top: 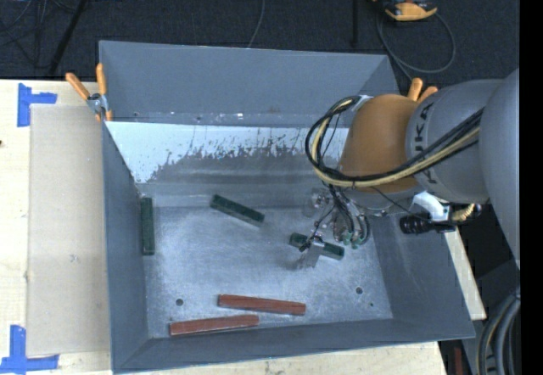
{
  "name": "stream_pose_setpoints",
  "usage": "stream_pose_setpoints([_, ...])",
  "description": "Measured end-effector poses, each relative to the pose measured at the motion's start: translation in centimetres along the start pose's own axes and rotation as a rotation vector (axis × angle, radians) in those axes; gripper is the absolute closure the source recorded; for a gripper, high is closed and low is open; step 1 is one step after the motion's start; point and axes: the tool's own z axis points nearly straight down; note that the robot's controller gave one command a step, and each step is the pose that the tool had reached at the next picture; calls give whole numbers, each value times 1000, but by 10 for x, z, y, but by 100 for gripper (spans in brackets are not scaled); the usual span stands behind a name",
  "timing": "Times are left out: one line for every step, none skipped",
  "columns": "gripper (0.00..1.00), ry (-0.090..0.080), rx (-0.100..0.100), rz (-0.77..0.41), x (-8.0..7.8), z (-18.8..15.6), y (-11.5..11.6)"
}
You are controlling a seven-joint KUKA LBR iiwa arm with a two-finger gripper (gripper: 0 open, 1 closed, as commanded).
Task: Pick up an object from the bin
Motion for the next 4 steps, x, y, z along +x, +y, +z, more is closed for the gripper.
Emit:
stream_pose_setpoints([100,-6,-1,-3,-2,-3,1])
stream_pose_setpoints([0,-6,-1,-4,-2,-3,1])
stream_pose_setpoints([0,-9,2,71,-32,19,-97])
stream_pose_setpoints([100,-8,-2,64,-32,18,-92])
